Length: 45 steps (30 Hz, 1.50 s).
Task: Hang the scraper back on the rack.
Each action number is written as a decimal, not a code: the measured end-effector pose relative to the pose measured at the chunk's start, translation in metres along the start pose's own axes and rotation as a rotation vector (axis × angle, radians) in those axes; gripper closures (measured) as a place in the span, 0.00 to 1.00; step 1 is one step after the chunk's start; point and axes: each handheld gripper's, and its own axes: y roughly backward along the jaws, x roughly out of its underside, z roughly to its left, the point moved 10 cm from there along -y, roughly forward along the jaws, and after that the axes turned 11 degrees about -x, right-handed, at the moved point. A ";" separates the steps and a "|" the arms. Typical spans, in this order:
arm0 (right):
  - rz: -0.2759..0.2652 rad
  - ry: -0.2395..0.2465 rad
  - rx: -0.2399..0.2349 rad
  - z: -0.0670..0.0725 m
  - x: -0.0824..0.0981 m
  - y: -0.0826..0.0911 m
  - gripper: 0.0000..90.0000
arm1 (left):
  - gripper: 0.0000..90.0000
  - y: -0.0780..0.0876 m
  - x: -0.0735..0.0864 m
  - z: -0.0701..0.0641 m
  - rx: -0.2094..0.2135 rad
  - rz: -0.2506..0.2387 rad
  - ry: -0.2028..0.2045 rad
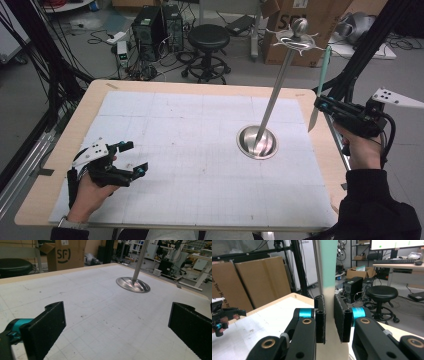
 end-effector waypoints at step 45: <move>-0.065 0.020 0.086 -0.001 0.024 -0.022 0.48 | 0.02 -0.001 0.003 0.001 0.001 0.012 -0.008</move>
